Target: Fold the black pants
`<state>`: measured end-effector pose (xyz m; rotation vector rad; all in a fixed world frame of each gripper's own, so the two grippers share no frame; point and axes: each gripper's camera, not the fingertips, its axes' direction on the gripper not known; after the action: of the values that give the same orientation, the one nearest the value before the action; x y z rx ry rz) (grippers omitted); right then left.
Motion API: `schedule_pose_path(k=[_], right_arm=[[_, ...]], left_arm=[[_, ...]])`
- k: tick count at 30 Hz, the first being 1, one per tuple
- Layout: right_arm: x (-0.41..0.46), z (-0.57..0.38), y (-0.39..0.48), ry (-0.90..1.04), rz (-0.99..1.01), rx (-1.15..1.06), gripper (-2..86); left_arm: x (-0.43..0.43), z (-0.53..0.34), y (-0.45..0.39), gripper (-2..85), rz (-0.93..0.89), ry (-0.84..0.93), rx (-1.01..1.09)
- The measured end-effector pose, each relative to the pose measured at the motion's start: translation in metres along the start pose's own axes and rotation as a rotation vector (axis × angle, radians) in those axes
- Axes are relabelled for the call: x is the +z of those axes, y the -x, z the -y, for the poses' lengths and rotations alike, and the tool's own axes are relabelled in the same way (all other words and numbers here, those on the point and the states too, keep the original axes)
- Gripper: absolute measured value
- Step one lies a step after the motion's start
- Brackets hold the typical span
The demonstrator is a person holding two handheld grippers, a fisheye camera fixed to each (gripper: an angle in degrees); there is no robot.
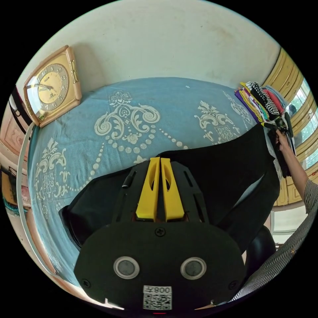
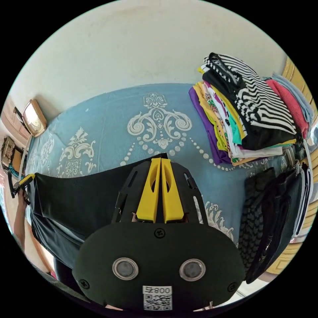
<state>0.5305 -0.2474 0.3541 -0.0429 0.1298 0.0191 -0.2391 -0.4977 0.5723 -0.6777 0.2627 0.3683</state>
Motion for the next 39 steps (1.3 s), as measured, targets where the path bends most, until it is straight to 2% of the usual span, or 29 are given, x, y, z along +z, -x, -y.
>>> schedule_pose_path(k=[4,7,8,10,14,16,19,22,26,28,32,39], right_arm=[[-0.008,0.012,0.005,-0.046,0.002,0.002,0.0],[0.034,0.022,0.008,0.118,-0.04,0.006,0.1],[0.05,0.022,0.008,0.189,-0.09,0.031,0.1],[0.056,0.019,0.007,0.201,-0.156,0.061,0.1],[0.029,-0.005,-0.01,0.123,-0.031,0.055,1.7],[0.015,-0.023,-0.022,0.117,0.051,0.066,3.8],[0.001,-0.057,-0.037,0.123,0.112,0.089,7.2],[0.014,-0.081,-0.046,0.255,0.113,0.108,8.5],[0.035,-0.098,-0.049,0.352,0.129,0.151,7.5],[0.035,-0.097,-0.043,0.355,0.1,0.125,3.5],[0.035,-0.098,-0.028,0.408,0.034,0.003,1.8],[0.035,-0.096,-0.043,0.335,0.089,0.141,2.3]], left_arm=[[0.015,-0.007,0.01,1.4,0.015,0.034,-0.021],[0.04,-0.016,0.019,3.2,0.025,0.139,-0.056],[0.04,-0.019,0.02,3.7,0.018,0.133,-0.065],[0.029,-0.031,0.025,5.8,-0.042,0.073,-0.077],[0.008,-0.06,0.022,8.5,-0.15,0.021,-0.005],[0.005,-0.084,0.011,9.7,-0.216,0.068,0.069],[0.01,-0.115,-0.003,10.5,-0.205,0.15,0.155],[0.027,-0.138,-0.008,9.9,-0.149,0.257,0.183],[0.03,-0.151,-0.001,4.8,-0.16,0.257,0.15],[0.028,-0.16,0.004,2.5,-0.155,0.256,0.153],[0.028,-0.181,0.01,1.6,-0.161,0.281,0.189],[0.023,-0.215,0.044,5.0,-0.235,0.244,0.106]])
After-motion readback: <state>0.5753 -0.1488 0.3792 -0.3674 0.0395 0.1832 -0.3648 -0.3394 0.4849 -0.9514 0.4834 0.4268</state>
